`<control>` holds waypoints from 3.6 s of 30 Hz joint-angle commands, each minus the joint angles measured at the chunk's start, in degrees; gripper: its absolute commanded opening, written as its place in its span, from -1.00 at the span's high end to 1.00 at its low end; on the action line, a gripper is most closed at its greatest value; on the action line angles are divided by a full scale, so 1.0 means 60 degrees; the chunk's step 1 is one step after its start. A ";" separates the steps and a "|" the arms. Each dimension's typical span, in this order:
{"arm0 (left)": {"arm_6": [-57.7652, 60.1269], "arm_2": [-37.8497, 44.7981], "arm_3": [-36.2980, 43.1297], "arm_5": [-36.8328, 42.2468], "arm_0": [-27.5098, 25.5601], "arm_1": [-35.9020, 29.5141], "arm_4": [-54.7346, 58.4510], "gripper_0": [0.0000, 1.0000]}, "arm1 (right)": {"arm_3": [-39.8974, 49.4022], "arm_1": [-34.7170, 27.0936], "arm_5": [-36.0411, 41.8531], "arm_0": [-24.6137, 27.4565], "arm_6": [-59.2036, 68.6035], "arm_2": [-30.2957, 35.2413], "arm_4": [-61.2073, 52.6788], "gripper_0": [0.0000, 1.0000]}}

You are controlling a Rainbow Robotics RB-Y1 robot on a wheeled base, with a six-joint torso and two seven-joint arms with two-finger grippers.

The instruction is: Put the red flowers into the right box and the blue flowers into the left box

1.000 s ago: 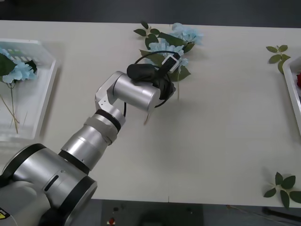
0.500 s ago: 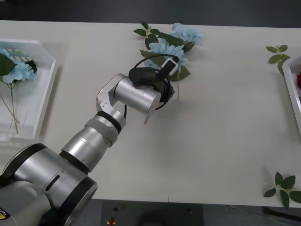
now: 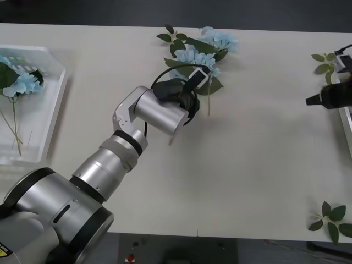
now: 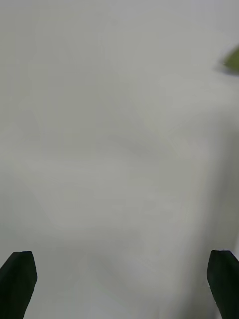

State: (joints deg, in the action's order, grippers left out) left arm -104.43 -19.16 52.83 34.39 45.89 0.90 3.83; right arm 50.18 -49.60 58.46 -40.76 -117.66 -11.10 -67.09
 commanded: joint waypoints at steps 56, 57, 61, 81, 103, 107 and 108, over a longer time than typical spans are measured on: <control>0.1131 -0.0250 -0.0353 -0.1088 -0.0398 0.0016 -0.0492 1.00 | 0.0206 0.0269 -0.0325 -0.0838 0.0772 -0.1446 -0.0830 -1.00; 0.1131 -0.0250 -0.0368 -0.1088 -0.0398 0.0016 -0.0492 1.00 | 0.0206 0.0269 -0.0325 -0.0853 0.0772 -0.1461 -0.0830 -1.00; 0.1131 -0.0250 -0.0368 -0.1088 -0.0427 0.0016 -0.0477 1.00 | 0.0206 0.0269 -0.0340 -0.0838 0.0772 -0.1461 -0.0830 -1.00; 0.1072 -0.0133 0.5624 0.4654 -0.1467 -0.1015 0.0841 1.00 | 0.0206 0.0312 -0.0457 -0.1161 0.0816 -0.1461 -0.1870 -1.00; -0.1418 0.5522 1.2728 1.1451 -0.2654 -0.2919 0.4620 0.99 | 0.0191 0.1865 -0.0149 -0.3109 0.5093 -0.1461 -0.0068 -1.00; -0.2385 0.6694 1.2362 1.1949 -0.2317 -0.2992 0.5426 1.00 | 0.0191 0.2598 -0.0691 -0.3109 0.6060 -0.1563 0.1191 -1.00; -0.2531 0.6884 1.2274 1.2037 -0.2229 -0.2992 0.5573 0.99 | 0.0191 0.2671 -0.0750 -0.3109 0.6192 -0.1636 0.1397 -1.00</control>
State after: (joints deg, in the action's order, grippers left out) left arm -115.57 20.78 127.03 105.32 29.45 -16.42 34.91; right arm 50.24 -35.26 55.17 -57.46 -85.34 -20.16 -61.28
